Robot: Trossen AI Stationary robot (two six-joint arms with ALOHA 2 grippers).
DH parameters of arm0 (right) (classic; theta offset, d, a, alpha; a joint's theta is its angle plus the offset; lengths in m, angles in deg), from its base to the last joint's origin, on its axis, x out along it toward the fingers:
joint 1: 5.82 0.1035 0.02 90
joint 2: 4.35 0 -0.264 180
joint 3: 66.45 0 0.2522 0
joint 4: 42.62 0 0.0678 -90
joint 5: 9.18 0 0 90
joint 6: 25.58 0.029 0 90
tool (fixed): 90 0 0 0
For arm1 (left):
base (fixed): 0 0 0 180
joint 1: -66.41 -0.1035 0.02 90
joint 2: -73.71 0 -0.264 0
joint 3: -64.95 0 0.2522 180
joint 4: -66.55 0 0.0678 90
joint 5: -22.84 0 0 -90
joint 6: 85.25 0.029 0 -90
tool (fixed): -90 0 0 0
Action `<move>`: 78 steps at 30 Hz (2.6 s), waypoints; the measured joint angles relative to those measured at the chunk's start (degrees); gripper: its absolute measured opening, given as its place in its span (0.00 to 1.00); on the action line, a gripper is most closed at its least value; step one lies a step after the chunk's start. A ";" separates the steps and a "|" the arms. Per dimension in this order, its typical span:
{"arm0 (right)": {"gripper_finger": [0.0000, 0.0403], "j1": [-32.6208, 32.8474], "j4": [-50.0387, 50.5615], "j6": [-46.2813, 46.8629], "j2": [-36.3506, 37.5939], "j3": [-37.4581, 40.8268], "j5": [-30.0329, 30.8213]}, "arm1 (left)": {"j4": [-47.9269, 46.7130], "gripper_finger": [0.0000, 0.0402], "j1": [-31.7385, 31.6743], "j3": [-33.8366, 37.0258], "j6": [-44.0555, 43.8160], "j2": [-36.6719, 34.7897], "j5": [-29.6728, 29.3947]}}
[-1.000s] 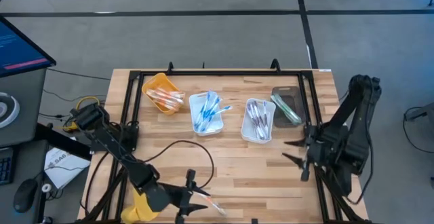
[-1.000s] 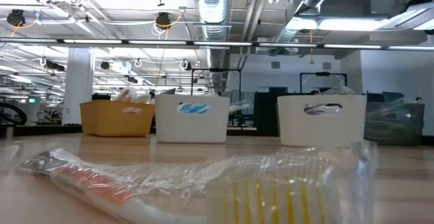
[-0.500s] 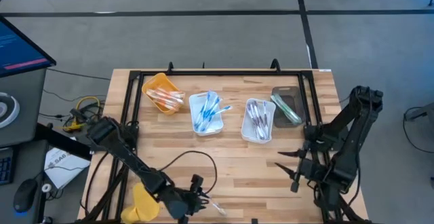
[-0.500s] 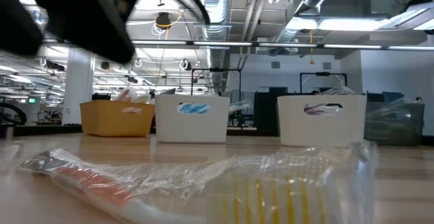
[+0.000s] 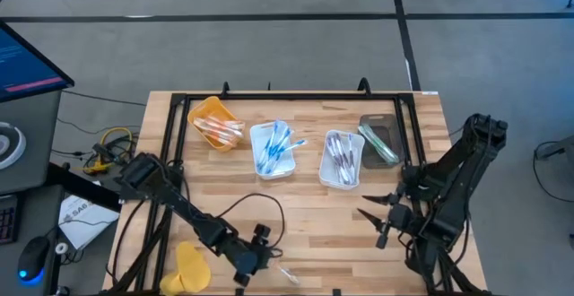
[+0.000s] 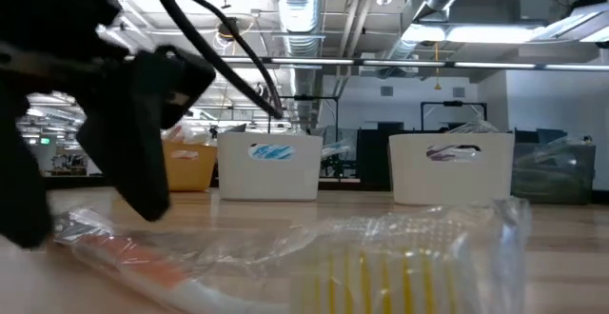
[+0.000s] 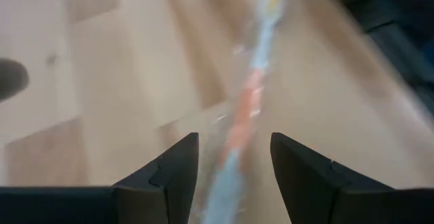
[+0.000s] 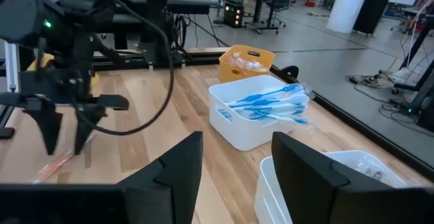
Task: Pick & Place Toothbrushes
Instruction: Put the orange toothbrush into the orange bin
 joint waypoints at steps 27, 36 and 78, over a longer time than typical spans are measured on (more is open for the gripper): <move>0.41 -2.60 -2.35 -0.48 -0.02 0.00 -3.01 | 2.70 0.09 -1.83 3.81 -4.37 2.94 1.25; 0.41 -1.88 -4.75 -2.46 -0.12 0.02 -3.65 | -3.35 0.09 -1.56 4.35 -2.53 -10.45 -1.87; 0.41 -1.91 -31.42 -3.04 -15.21 0.04 -7.45 | -63.74 0.00 -60.65 4.12 19.54 -49.13 -13.78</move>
